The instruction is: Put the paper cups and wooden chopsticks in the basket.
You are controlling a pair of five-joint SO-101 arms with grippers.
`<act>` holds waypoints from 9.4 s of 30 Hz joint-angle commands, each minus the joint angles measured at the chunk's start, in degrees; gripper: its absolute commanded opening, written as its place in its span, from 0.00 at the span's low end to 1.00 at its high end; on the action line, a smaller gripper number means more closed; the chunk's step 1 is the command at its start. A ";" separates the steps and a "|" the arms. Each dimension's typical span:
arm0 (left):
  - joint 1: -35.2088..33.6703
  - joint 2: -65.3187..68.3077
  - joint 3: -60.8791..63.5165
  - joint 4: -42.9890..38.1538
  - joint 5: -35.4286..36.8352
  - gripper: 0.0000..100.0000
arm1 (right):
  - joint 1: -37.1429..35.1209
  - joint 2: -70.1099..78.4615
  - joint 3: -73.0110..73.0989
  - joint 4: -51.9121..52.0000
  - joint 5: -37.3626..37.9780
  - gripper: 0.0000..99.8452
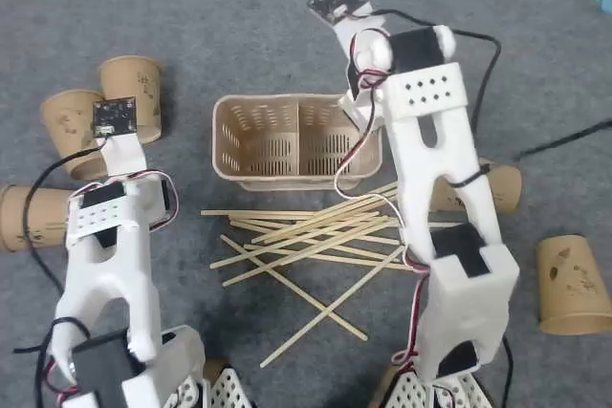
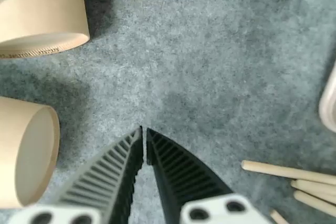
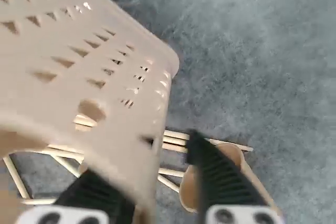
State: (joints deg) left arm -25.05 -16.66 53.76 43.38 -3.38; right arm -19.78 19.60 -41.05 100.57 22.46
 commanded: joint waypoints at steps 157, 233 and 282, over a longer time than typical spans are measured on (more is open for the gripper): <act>6.24 -16.62 12.62 -6.86 -3.69 0.17 | 83.38 -84.62 95.30 -15.43 40.88 0.23; 6.24 -16.62 12.62 -7.03 -3.69 0.17 | 44.26 -85.23 110.86 -29.67 57.32 0.26; 6.24 -16.70 12.70 -6.77 -3.69 0.17 | 58.59 -35.47 55.03 -0.31 23.12 0.01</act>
State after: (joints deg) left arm -18.90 -33.45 68.62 36.09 -6.81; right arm 34.90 -17.93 18.64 100.40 45.76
